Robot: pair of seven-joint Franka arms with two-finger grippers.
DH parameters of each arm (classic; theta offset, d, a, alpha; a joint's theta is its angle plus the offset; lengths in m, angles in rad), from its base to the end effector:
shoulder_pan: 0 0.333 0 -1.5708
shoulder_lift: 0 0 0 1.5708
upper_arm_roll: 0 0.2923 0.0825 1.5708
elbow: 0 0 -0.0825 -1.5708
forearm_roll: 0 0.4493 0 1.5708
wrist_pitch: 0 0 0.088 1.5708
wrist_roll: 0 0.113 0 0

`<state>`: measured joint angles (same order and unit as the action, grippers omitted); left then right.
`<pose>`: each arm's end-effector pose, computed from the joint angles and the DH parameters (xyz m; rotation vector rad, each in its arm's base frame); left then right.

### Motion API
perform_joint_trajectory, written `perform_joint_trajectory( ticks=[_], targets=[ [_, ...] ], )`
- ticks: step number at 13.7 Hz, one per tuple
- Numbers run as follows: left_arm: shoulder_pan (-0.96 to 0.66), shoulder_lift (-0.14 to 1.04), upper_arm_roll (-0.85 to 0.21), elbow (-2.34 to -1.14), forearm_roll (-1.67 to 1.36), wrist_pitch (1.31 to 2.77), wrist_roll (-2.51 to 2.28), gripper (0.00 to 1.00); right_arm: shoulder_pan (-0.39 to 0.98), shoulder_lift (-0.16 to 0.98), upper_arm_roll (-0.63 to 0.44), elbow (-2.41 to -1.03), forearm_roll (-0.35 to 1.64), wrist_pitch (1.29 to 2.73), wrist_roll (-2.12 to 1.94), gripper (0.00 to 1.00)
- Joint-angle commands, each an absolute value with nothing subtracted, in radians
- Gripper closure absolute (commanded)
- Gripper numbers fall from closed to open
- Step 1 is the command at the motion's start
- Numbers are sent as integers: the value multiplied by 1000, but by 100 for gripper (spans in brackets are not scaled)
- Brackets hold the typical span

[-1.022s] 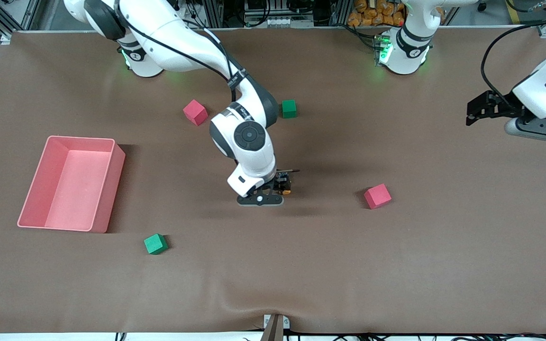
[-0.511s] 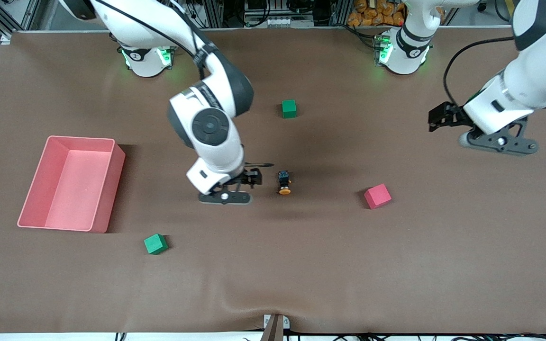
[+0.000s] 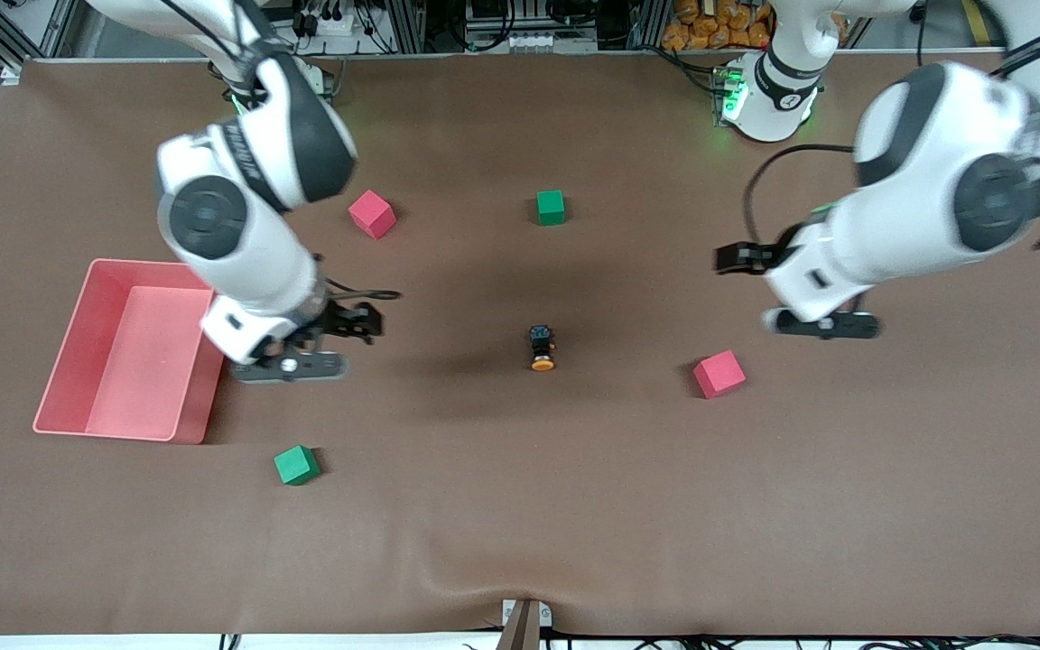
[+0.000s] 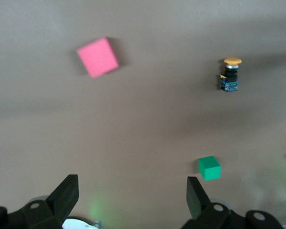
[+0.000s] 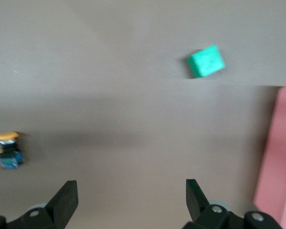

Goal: Place and upright button with both arms
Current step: 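Retract the right gripper while the left gripper reaches the button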

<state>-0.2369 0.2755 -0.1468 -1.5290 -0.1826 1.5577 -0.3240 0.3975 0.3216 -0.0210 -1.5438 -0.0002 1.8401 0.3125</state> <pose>0.6193 -0.2638 0.4414 2.9822 -0.0582 -0.4592 0.6595 0.2621 0.4176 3.1248 0.1017 -0.0335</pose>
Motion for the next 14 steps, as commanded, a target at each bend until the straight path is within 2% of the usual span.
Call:
perform_joint_trajectory(
  ticks=[1, 6, 10, 14],
  targets=[
    [-317, 388, -141, -1425, -186, 1540, -419, 0, 293, 177, 0, -1699, 11, 1845, 174, 0],
    [-432, 592, -140, -1272, -190, 1574, -566, 0, 95, 121, -3, -1707, 9, 1707, -102, 0],
    [-514, 678, -137, -1270, -195, 1675, -662, 0, -52, 91, -2, -1707, 9, 1666, -120, 0],
    [-545, 742, -143, -1270, -196, 1814, -690, 0, -100, 38, -3, -1701, 9, 1614, -132, 0]
  ],
)
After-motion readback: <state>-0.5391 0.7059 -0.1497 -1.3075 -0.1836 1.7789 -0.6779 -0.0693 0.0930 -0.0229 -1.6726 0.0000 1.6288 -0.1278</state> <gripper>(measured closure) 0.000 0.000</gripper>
